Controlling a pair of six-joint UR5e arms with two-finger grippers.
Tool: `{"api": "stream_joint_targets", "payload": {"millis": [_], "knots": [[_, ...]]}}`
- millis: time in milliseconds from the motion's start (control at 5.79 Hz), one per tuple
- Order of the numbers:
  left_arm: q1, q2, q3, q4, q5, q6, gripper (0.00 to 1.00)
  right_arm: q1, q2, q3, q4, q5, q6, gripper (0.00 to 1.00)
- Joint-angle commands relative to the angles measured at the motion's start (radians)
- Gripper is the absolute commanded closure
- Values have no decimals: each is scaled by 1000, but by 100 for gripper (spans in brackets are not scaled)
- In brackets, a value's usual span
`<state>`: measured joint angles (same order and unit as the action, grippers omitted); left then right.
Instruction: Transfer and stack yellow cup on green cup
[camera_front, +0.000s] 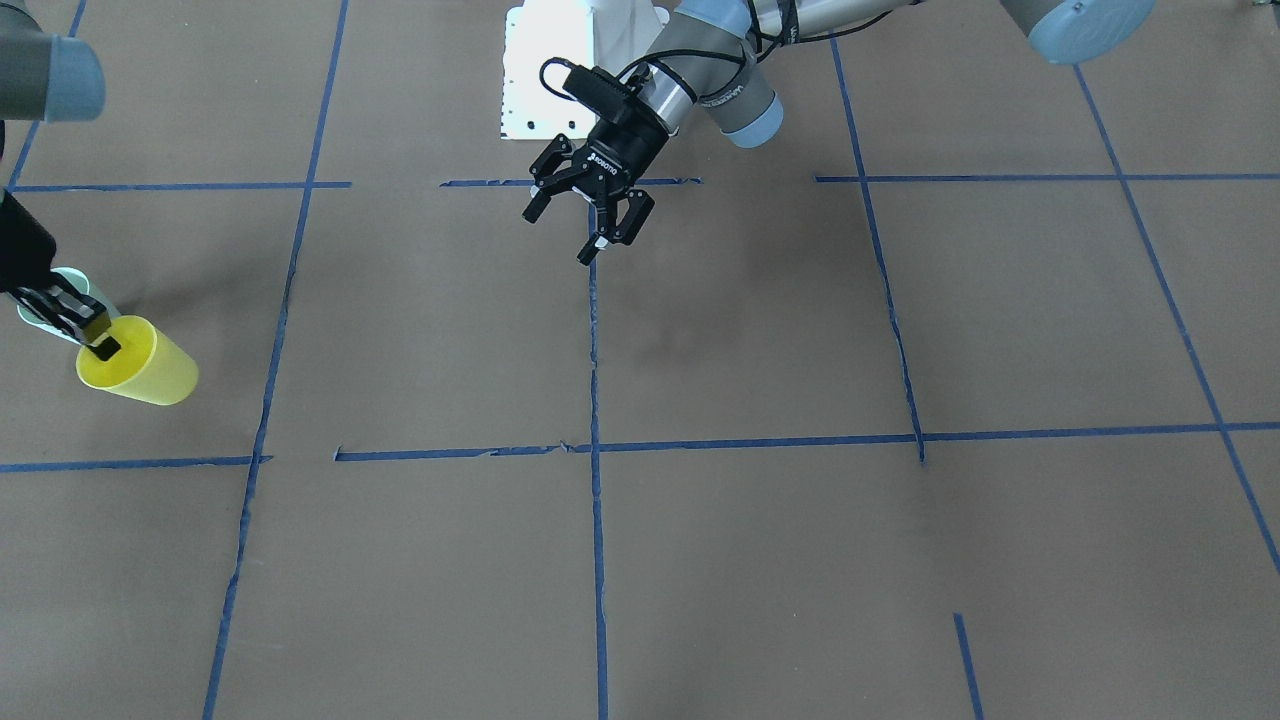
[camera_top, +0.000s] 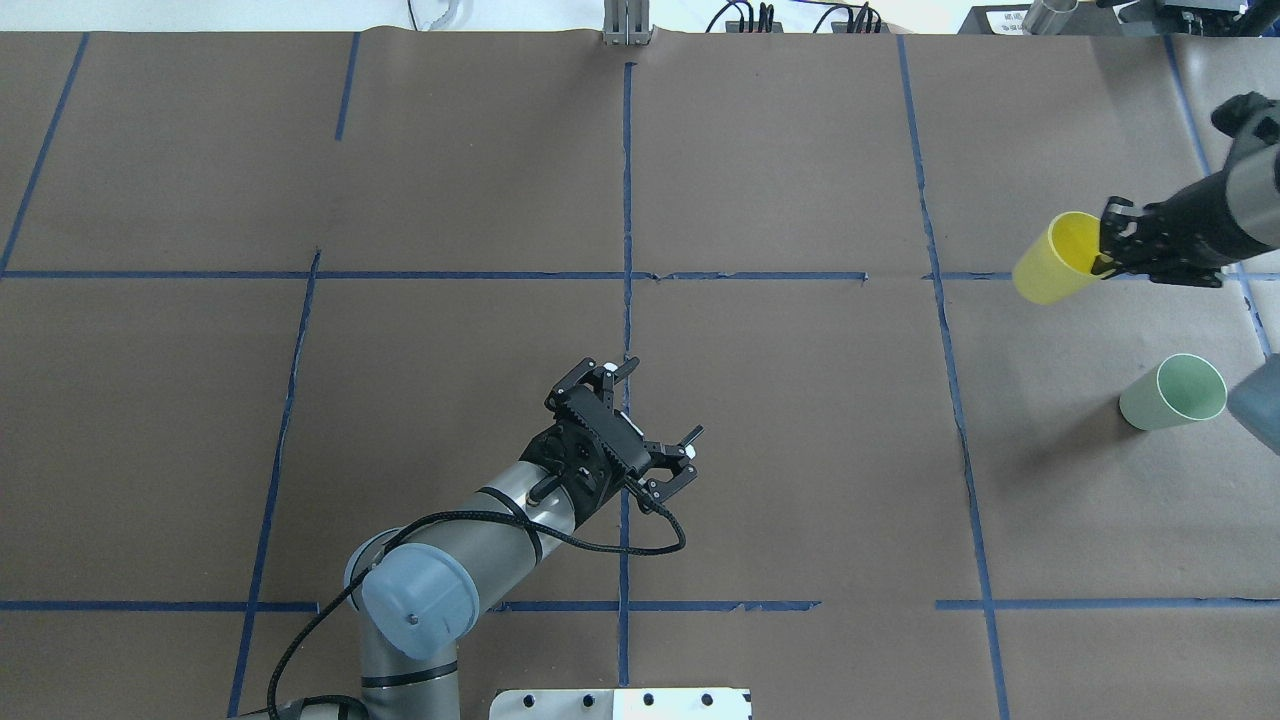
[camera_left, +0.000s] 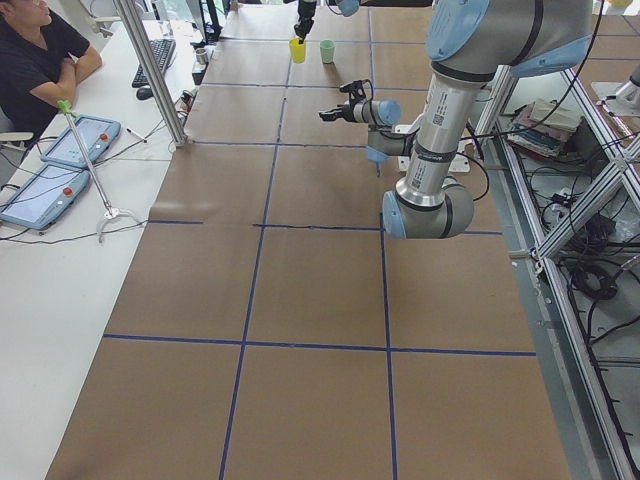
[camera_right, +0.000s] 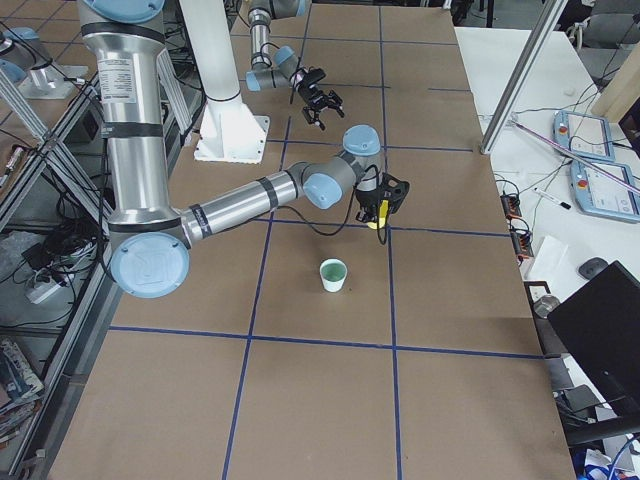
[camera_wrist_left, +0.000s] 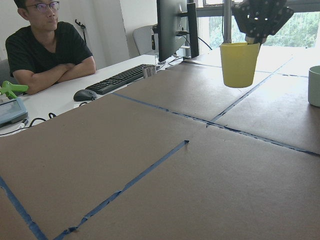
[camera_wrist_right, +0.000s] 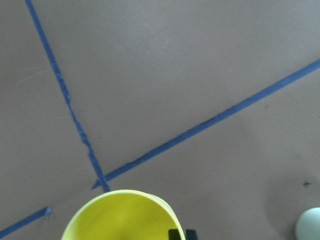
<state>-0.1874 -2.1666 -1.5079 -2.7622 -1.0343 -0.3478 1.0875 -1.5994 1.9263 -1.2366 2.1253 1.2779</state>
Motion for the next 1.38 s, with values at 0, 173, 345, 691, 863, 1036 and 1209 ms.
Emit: {"api": "stream_joint_targets", "payload": {"millis": [0, 173, 345, 691, 863, 1036, 1209], "knots": [[-1, 5, 0, 3, 0, -6, 1, 58, -249, 133, 2, -11, -118, 99], [0, 5, 0, 3, 0, -8, 0, 58, -317, 170, 2, -46, -146, 99], [0, 5, 0, 3, 0, -8, 0, 54, -330, 166, 3, -47, -160, 99], [0, 5, 2, 4, 0, -8, 0, 51, -315, 146, 3, -41, -157, 99], [0, 5, 2, 4, 0, -8, 0, 49, -307, 137, 3, -39, -158, 98], [0, 5, 2, 4, 0, -10, 0, 35, -295, 125, 2, -41, -155, 97], [0, 5, 2, 3, 0, -10, 0, 34, -294, 114, 3, -39, -158, 93]]}}
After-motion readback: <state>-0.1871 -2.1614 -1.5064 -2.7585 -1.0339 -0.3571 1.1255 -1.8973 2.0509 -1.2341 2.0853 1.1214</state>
